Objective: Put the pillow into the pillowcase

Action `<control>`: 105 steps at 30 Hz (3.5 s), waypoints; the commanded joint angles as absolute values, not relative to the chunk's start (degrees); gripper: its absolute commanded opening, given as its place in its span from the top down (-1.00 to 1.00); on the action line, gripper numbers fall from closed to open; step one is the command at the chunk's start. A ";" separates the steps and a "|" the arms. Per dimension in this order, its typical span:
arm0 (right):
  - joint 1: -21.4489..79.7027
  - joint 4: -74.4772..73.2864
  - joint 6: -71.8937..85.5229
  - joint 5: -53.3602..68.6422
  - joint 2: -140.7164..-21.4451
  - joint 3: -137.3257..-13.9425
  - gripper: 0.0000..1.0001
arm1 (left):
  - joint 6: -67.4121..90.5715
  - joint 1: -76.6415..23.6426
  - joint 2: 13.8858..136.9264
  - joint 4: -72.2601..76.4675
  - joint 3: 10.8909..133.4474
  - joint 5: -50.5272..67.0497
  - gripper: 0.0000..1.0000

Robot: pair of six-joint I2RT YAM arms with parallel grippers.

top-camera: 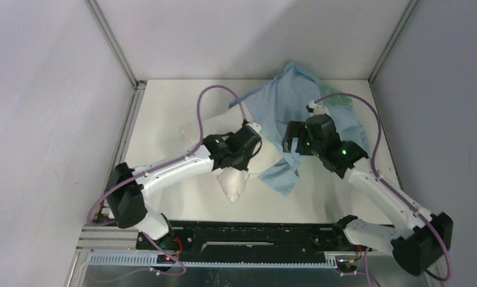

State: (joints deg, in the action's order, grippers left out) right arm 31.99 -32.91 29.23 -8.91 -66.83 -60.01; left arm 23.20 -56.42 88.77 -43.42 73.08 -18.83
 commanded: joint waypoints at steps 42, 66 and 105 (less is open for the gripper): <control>46.60 -48.34 25.60 -1.60 -91.27 -115.38 1.00 | 40.88 -43.65 73.16 -28.44 82.85 8.69 1.00; 51.90 -36.53 6.38 -17.19 -84.93 -85.30 -0.97 | 43.42 -21.36 75.58 -11.04 48.42 17.96 1.00; 56.21 -41.07 13.84 -25.17 -79.64 -82.80 -0.90 | 41.42 -11.32 91.89 -16.39 68.54 12.67 0.34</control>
State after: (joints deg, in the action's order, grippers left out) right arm 57.25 -43.42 15.90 -17.82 -87.79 -89.82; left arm 45.36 -13.54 93.56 -14.24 63.66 16.67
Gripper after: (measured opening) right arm 0.927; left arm 0.231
